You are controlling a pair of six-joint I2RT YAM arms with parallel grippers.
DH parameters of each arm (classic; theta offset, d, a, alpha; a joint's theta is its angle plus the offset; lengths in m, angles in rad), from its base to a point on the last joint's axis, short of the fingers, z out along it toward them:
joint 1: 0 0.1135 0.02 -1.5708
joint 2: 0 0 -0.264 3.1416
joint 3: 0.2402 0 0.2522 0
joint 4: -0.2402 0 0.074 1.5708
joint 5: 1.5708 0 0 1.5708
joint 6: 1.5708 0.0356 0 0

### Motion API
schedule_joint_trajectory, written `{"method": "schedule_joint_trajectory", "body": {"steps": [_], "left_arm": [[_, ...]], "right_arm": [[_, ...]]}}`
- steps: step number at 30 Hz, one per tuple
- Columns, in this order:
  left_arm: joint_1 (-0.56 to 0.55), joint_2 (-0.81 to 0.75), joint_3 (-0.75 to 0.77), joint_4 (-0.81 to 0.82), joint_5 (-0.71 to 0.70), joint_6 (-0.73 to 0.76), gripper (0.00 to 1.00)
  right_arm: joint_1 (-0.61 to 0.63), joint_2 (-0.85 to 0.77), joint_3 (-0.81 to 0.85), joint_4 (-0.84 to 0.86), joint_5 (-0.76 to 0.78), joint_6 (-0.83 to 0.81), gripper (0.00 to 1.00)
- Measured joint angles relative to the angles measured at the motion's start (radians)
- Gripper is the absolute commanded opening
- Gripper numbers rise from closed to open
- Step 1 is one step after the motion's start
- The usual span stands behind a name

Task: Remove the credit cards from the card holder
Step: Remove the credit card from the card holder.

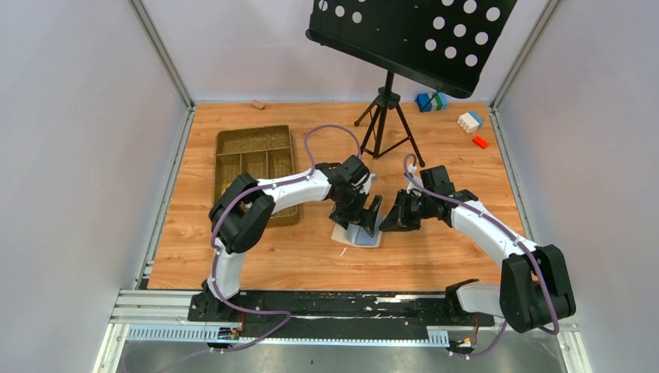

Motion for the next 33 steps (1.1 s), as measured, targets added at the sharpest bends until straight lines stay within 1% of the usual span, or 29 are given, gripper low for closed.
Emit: {"method": "schedule_joint_trajectory", "body": {"steps": [3,7,12,19,21,25,28,33], "left_arm": [[0.000,0.000,-0.006,0.025,0.030,-0.006,1.00],[-0.002,0.001,-0.007,0.024,0.031,-0.010,1.00],[-0.009,0.025,0.029,-0.017,0.011,-0.010,1.00],[-0.027,0.052,0.080,-0.077,-0.053,-0.010,0.99],[-0.029,0.063,0.098,-0.097,-0.070,-0.011,0.95],[-0.032,0.074,0.111,-0.118,-0.097,-0.013,0.72],[-0.026,0.074,0.102,-0.125,-0.110,-0.013,0.58],[-0.005,0.071,0.082,-0.117,-0.099,-0.015,0.57]], "right_arm": [[0.000,0.000,0.000,0.000,0.000,0.000,0.00],[0.000,0.000,0.000,0.000,0.000,0.000,0.00],[0.000,0.000,0.000,-0.001,0.000,0.000,0.00],[0.000,-0.003,0.000,-0.004,0.006,0.000,0.00],[0.000,-0.006,0.000,-0.010,0.013,0.000,0.00],[0.000,-0.019,0.000,-0.015,0.038,0.001,0.00],[0.000,-0.032,0.000,-0.020,0.058,0.003,0.00],[0.000,-0.047,0.000,-0.021,0.065,0.006,0.00]]}}
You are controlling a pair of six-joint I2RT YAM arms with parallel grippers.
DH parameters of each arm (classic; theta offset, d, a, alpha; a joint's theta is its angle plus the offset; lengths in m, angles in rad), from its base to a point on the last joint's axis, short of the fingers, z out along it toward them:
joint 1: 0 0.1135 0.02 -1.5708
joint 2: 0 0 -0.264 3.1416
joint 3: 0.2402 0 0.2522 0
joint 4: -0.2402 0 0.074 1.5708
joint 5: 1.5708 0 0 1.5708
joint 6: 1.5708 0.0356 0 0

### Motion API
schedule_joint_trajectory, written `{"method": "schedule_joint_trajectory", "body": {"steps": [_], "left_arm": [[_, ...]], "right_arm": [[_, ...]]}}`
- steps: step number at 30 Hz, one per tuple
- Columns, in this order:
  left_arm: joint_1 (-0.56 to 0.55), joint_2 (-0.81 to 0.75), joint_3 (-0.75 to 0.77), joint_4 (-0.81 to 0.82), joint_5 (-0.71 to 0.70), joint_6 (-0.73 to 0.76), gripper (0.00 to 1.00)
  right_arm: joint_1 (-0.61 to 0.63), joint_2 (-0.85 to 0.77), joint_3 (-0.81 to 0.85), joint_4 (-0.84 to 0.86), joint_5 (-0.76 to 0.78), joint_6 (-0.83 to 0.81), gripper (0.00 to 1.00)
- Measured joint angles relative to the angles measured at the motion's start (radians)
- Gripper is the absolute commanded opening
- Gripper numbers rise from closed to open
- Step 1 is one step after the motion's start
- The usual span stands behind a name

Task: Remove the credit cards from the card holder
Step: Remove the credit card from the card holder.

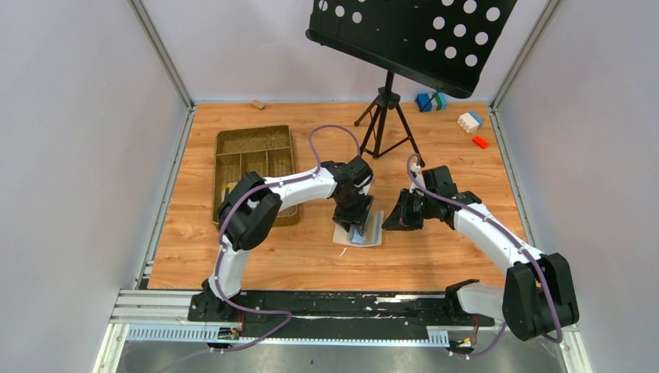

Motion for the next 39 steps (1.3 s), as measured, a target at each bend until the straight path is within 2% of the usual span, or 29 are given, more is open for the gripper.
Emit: {"method": "schedule_joint_trajectory", "body": {"steps": [3,4,6,7,9,11,18,22,26,28,39], "left_arm": [[0.014,-0.018,-0.030,0.032,0.024,-0.003,0.56],[0.020,-0.028,-0.047,0.050,0.035,-0.002,0.56],[0.035,-0.050,-0.088,0.090,0.069,-0.005,0.56],[0.045,-0.061,-0.110,0.106,0.090,-0.007,0.56],[0.060,-0.078,-0.147,0.138,0.130,-0.017,0.56],[0.072,-0.088,-0.175,0.163,0.165,-0.024,0.54],[0.088,-0.089,-0.204,0.200,0.225,-0.034,0.46],[0.088,-0.089,-0.213,0.204,0.234,-0.035,0.44],[0.089,-0.089,-0.217,0.209,0.241,-0.035,0.44],[0.091,-0.089,-0.220,0.212,0.249,-0.036,0.44],[0.094,-0.082,-0.224,0.209,0.276,-0.031,0.39]], "right_arm": [[0.000,0.000,0.000,-0.003,0.003,0.001,0.02],[0.000,0.000,0.000,-0.006,0.007,0.000,0.12],[-0.001,0.002,0.000,-0.016,0.016,0.000,0.47],[-0.002,0.005,0.000,-0.022,0.021,-0.003,0.59],[-0.003,0.013,-0.002,-0.022,0.027,0.003,0.77],[-0.005,0.029,-0.008,-0.017,0.034,0.001,0.84],[-0.005,0.103,-0.108,0.057,0.050,0.003,0.86],[-0.007,0.115,-0.135,0.108,0.017,0.033,0.81],[-0.007,0.121,-0.158,0.171,-0.004,0.055,0.67],[-0.005,0.138,-0.163,0.198,-0.003,0.063,0.64],[0.016,0.197,-0.151,0.294,-0.025,0.132,0.62]]}}
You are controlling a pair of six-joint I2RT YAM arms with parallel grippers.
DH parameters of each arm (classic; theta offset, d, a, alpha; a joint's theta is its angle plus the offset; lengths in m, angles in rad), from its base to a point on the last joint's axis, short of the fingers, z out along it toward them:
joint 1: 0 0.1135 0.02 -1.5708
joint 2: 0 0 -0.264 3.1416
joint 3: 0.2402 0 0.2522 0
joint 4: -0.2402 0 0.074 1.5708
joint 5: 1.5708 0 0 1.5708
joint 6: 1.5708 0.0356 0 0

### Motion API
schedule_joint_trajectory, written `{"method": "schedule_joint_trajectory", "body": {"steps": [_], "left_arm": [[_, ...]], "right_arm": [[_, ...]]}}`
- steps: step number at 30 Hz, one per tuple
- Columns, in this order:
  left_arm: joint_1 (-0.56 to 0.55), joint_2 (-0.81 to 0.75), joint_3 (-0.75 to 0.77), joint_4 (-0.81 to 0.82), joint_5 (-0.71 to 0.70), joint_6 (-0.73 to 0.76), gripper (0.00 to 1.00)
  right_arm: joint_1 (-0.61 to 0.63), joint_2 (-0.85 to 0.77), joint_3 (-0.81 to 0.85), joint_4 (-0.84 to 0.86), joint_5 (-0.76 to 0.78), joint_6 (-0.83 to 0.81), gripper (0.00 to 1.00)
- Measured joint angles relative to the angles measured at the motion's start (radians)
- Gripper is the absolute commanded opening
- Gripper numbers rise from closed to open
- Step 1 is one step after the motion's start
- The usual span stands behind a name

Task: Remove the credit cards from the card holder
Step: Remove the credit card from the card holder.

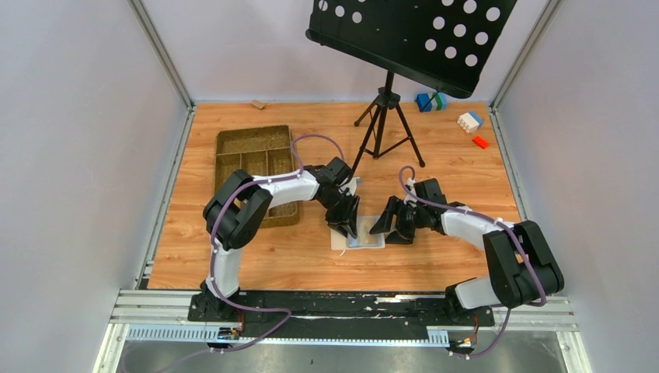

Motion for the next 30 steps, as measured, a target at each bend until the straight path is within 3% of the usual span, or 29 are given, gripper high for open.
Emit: {"method": "schedule_joint_trajectory", "body": {"steps": [11,15,19,21,27,30], "left_arm": [[0.018,0.014,-0.013,0.019,0.058,0.008,0.39],[0.018,0.017,-0.013,0.021,0.067,0.011,0.39],[0.018,0.017,-0.013,0.021,0.069,0.013,0.38],[0.018,0.018,-0.013,0.022,0.071,0.012,0.38],[0.018,0.018,-0.013,0.023,0.074,0.011,0.38],[0.018,0.018,-0.013,0.023,0.074,0.011,0.38]], "right_arm": [[-0.003,-0.063,-0.122,0.196,-0.036,0.084,0.53],[-0.003,-0.141,-0.144,0.203,-0.030,0.092,0.57],[-0.003,-0.161,-0.148,0.245,-0.039,0.109,0.72],[-0.003,-0.145,-0.156,0.278,-0.056,0.120,0.74],[0.004,-0.068,-0.143,0.284,-0.082,0.106,0.59],[0.004,-0.064,-0.137,0.291,-0.103,0.105,0.61]]}}
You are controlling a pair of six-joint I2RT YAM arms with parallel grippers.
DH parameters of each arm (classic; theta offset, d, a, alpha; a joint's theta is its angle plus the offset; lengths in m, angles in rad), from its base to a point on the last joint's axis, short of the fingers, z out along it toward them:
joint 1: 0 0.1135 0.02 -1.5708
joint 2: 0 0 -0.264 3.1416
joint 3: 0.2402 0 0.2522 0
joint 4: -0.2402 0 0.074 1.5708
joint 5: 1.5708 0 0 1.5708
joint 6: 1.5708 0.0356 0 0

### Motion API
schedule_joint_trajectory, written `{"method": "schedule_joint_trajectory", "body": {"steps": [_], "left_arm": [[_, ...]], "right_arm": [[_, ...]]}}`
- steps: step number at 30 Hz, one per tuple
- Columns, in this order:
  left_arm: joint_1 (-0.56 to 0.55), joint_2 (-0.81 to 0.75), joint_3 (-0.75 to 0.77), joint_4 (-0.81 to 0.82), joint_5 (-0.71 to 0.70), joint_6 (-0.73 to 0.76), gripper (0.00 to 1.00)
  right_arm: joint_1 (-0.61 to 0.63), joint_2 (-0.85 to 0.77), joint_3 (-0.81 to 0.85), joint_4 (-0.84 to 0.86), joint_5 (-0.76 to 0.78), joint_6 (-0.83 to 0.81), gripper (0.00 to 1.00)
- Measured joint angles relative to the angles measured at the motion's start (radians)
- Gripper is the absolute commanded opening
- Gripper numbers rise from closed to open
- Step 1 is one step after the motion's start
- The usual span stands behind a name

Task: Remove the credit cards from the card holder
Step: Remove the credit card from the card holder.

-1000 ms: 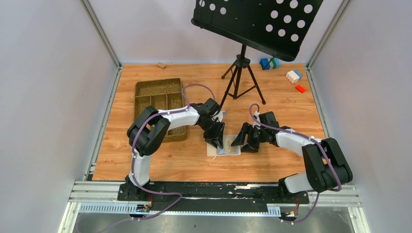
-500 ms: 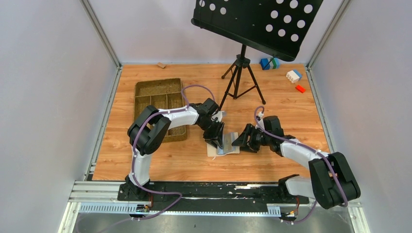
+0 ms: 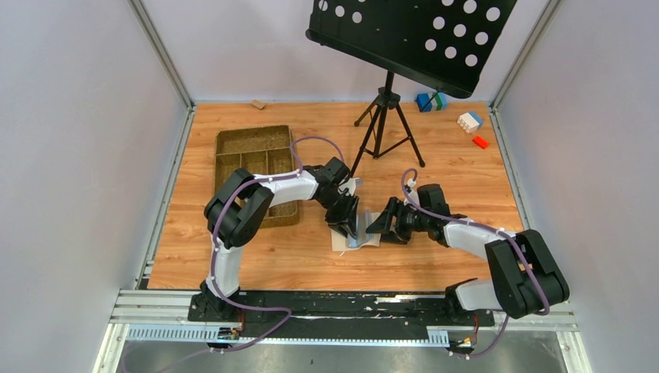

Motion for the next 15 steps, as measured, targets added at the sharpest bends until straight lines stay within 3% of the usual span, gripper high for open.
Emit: {"method": "schedule_joint_trajectory", "body": {"steps": [4,7,13,15], "left_arm": [[0.000,0.000,0.000,0.001,0.000,-0.002,0.38],[0.000,0.000,0.000,0.002,0.000,-0.004,0.38],[-0.008,0.004,0.000,0.017,0.010,-0.014,0.38],[-0.011,0.004,0.000,0.021,0.011,-0.016,0.38]], "right_arm": [[0.002,0.000,0.011,-0.002,-0.007,-0.006,0.63],[0.009,0.018,0.059,-0.061,0.004,-0.031,0.58],[0.026,0.069,0.132,-0.161,0.067,-0.074,0.27],[0.028,0.082,0.146,-0.194,0.088,-0.089,0.21]]}}
